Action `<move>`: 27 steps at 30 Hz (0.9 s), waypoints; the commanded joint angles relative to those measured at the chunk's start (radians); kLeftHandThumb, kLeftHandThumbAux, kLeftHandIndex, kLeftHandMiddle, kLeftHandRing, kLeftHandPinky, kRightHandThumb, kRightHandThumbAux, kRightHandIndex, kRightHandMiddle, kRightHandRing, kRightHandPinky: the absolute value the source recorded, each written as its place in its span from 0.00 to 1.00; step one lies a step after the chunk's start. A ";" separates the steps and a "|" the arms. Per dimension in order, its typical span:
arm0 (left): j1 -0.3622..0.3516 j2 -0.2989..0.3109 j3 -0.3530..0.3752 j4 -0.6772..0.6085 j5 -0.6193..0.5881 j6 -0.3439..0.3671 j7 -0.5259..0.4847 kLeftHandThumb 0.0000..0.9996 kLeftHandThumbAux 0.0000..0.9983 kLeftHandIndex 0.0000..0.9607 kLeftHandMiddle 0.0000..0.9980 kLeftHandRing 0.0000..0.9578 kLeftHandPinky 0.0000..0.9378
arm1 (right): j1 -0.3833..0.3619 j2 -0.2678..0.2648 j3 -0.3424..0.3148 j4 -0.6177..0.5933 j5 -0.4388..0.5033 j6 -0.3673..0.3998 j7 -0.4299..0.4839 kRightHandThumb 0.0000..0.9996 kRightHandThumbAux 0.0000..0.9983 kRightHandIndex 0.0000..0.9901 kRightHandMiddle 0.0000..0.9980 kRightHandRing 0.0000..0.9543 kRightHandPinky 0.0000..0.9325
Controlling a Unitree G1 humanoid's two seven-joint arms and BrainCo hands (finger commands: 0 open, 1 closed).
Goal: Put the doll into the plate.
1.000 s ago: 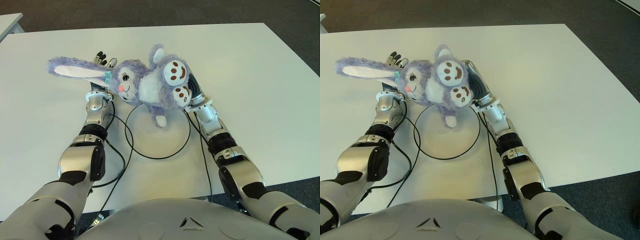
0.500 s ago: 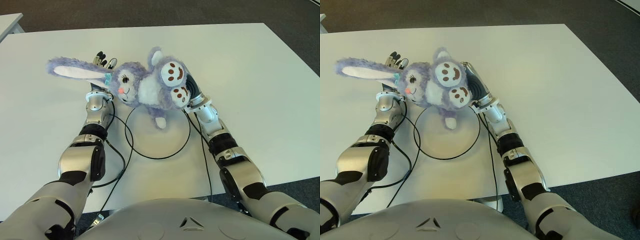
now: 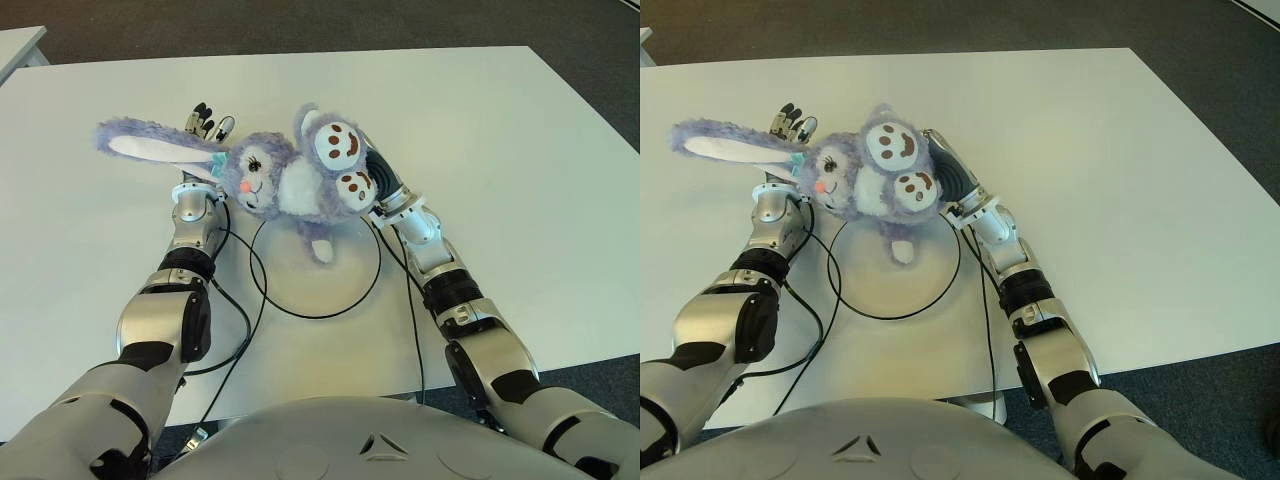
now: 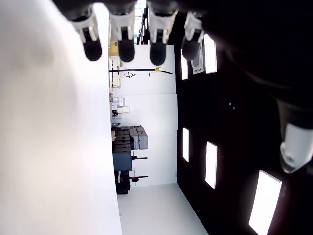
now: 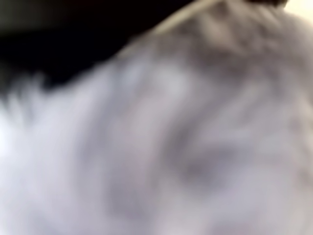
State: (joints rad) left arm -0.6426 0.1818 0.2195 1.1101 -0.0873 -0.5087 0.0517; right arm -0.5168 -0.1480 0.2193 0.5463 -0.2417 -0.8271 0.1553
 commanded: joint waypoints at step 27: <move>0.071 -0.030 -0.007 0.050 0.012 0.040 0.012 0.00 0.51 0.02 0.09 0.05 0.00 | -0.012 0.002 0.011 0.111 -0.065 -0.109 -0.101 0.68 0.72 0.41 0.32 0.31 0.28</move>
State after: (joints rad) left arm -0.6415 0.1814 0.2189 1.1104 -0.0855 -0.5087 0.0551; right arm -0.5364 -0.1511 0.2213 0.6156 -0.2904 -0.9155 0.0628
